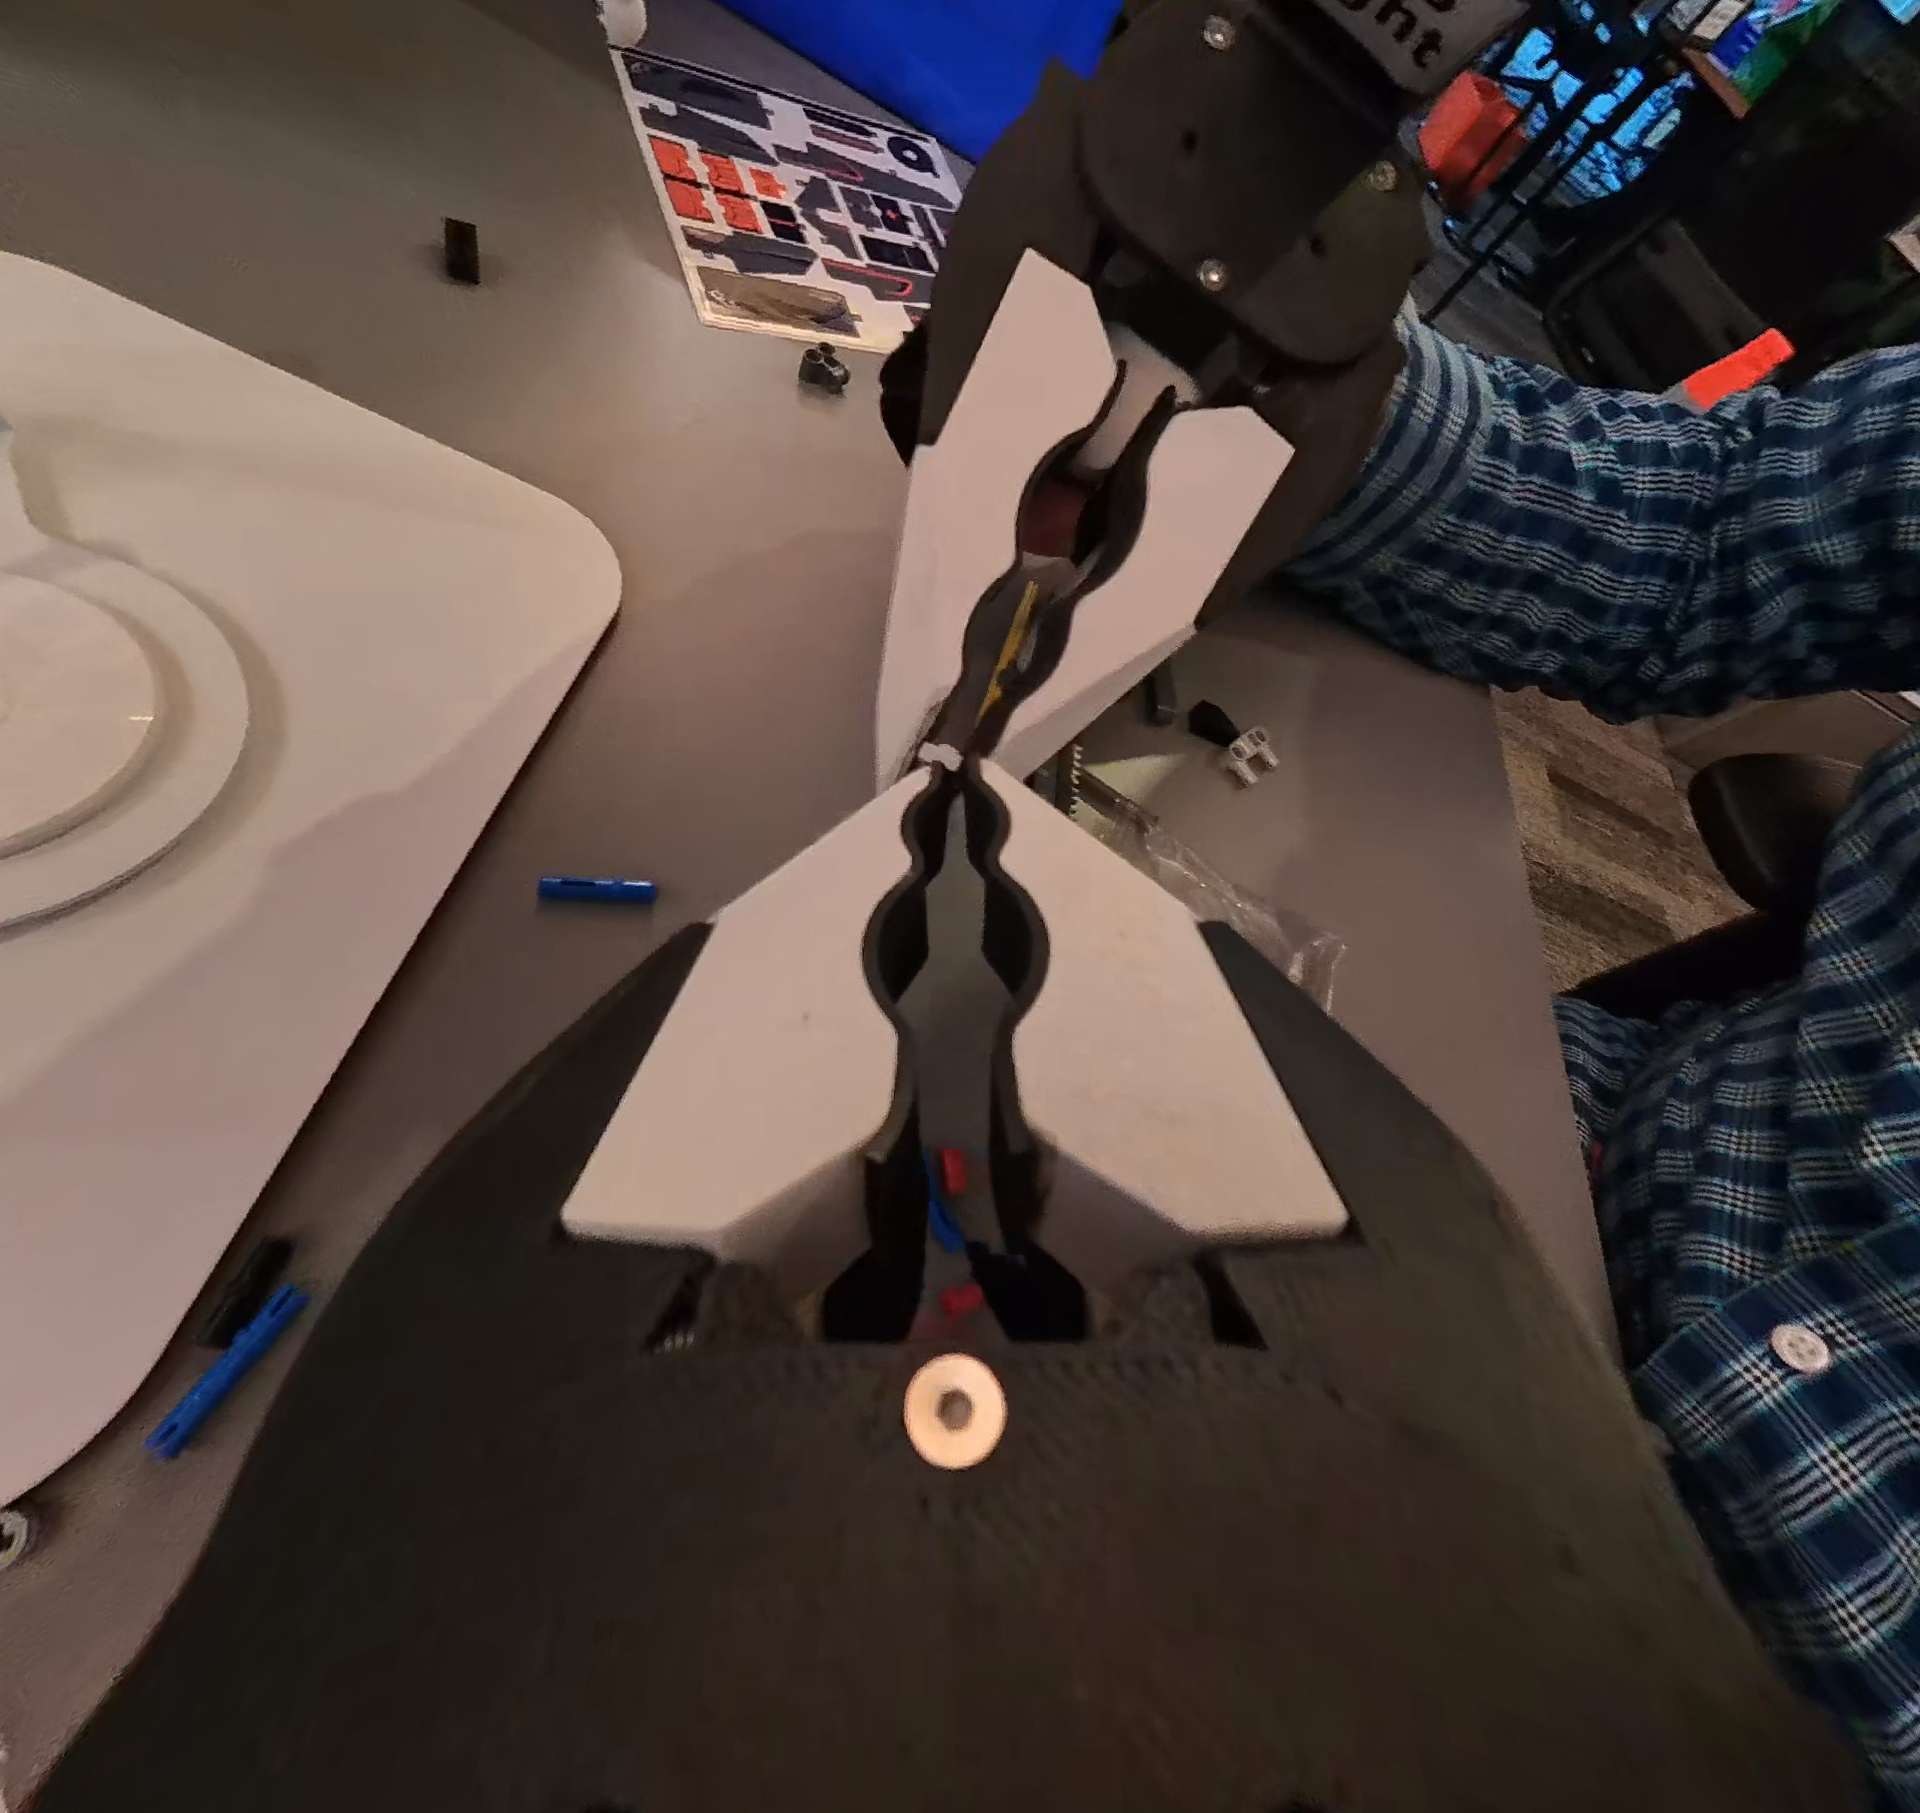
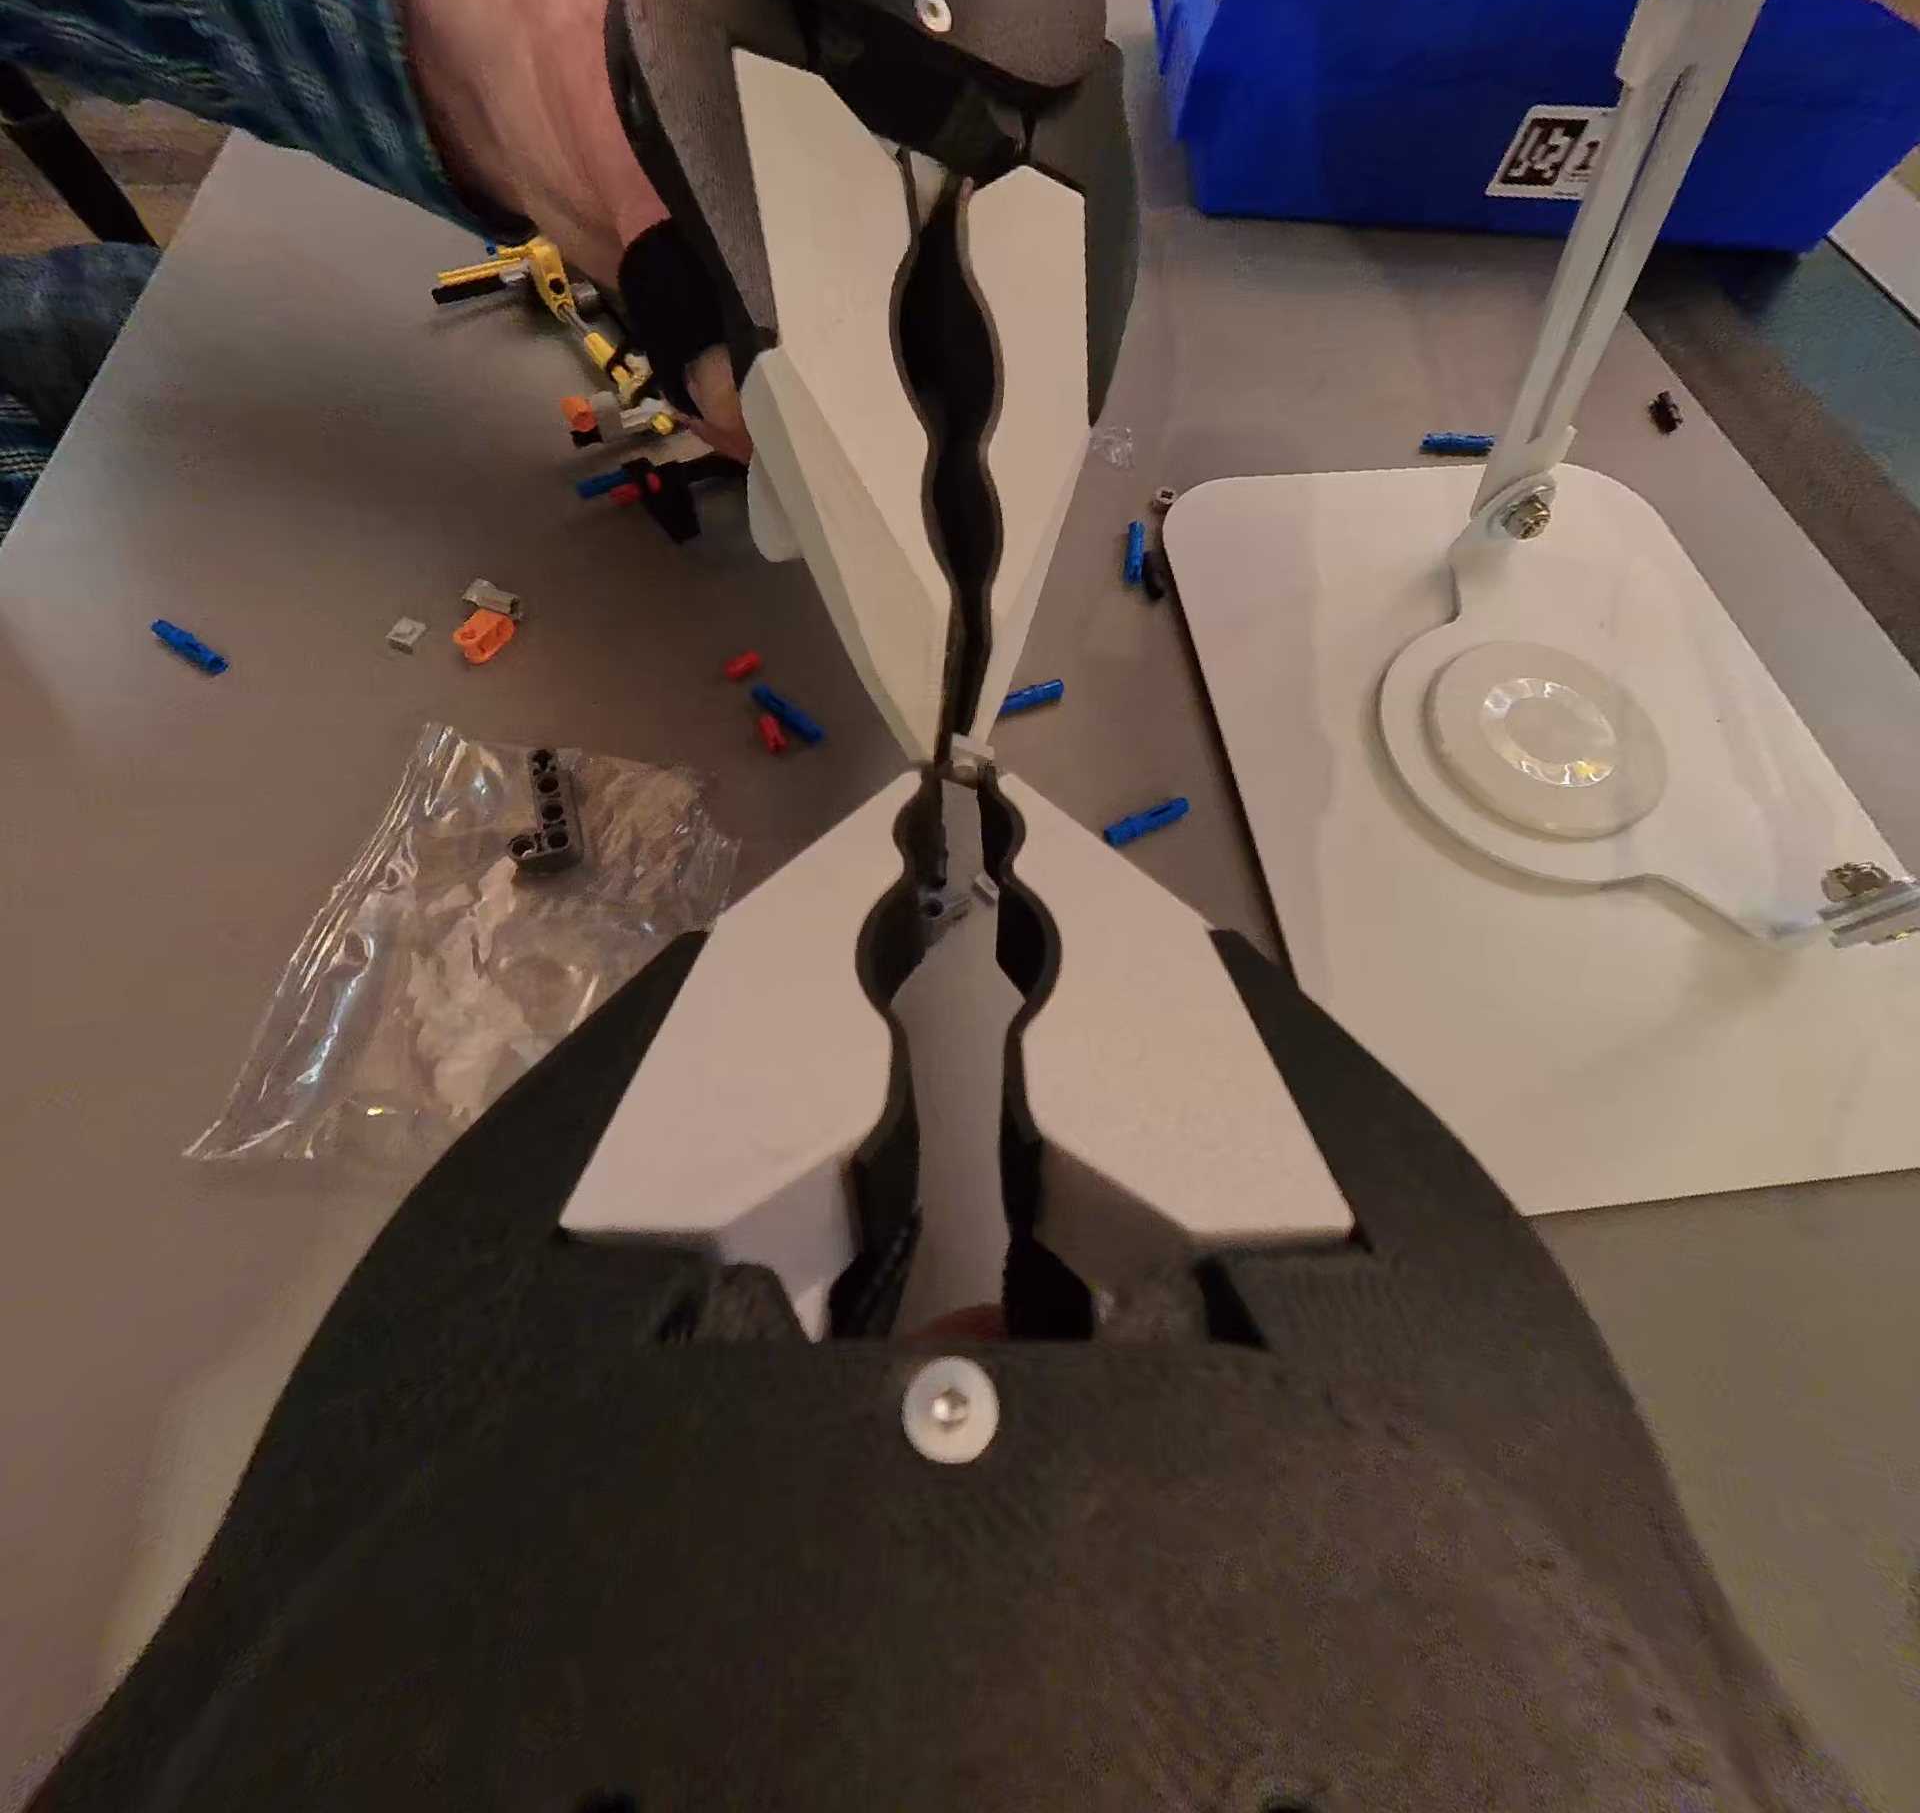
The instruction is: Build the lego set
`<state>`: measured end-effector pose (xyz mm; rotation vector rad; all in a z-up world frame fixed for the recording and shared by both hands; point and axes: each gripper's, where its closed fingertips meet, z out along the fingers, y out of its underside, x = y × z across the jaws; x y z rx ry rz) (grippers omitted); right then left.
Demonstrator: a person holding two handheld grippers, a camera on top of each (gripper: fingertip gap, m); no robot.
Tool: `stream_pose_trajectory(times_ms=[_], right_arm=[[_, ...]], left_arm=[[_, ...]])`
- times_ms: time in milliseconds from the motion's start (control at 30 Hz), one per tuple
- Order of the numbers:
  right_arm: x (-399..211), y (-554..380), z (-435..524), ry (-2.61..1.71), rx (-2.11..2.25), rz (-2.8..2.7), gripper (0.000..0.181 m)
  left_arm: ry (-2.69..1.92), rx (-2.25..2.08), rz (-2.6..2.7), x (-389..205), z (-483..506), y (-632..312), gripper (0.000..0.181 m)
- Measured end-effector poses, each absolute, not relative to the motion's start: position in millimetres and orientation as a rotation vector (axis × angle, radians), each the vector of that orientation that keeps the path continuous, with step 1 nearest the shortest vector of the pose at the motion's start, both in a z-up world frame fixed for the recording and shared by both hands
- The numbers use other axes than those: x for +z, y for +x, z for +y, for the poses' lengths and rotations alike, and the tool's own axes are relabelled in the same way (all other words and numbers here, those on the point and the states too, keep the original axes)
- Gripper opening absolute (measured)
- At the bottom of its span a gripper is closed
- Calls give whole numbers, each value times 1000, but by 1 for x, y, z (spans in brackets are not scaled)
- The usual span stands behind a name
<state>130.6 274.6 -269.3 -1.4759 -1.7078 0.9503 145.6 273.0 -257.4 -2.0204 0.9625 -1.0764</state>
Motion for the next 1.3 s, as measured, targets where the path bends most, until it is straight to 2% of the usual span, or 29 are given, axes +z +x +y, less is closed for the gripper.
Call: stream_pose_trajectory(times_ms=[367, 800, 867, 933, 1300], right_arm=[[-270, 133, 274, -1467, 936, -1737, 0], [-296, 149, 291, -1616, 774, -1817, 0], [-295, 150, 301, -1629, 716, -1790, 14], [-292, 146, 312, -1636, 663, -1760, 21], [-320, 107, 340, -1720, 485, -1795, 16]], left_arm=[[-2031, -1112, 1004, -261, 267, 146, 3], [-2145, -762, 1136, -293, 266, 119, 1], [-2156, -714, 1129, -294, 268, 114, 2], [-2174, -634, 1112, -296, 274, 106, 3], [-2184, -551, 1075, -292, 277, 93, 5]])
